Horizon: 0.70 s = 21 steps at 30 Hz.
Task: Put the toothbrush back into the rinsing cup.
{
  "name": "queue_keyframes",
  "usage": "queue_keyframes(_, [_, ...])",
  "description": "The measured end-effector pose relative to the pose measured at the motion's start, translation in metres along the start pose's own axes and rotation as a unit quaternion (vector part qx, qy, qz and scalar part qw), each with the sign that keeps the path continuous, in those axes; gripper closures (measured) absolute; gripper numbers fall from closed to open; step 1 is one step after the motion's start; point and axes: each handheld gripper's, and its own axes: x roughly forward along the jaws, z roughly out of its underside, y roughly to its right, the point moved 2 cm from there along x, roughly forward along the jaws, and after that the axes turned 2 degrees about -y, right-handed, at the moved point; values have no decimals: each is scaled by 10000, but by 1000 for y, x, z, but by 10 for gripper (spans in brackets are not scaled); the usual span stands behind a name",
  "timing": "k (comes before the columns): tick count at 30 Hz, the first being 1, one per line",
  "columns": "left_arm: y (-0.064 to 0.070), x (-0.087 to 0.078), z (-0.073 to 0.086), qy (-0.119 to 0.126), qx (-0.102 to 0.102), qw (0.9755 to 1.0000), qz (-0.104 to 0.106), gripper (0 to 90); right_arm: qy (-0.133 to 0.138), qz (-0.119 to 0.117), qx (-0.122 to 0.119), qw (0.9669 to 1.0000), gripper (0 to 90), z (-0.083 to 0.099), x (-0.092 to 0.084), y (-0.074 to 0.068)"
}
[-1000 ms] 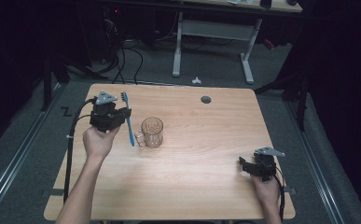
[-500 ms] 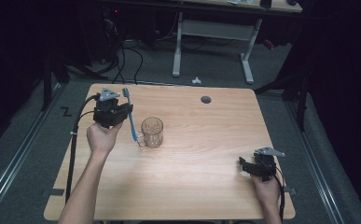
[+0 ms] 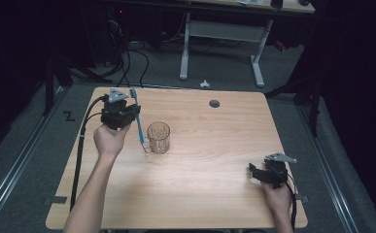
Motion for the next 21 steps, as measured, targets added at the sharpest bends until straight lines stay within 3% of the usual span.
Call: queue_keyframes(21, [0, 11, -3, 2, 41, 9999, -100, 807, -1, 1, 1, 10000, 305, 0, 0, 0])
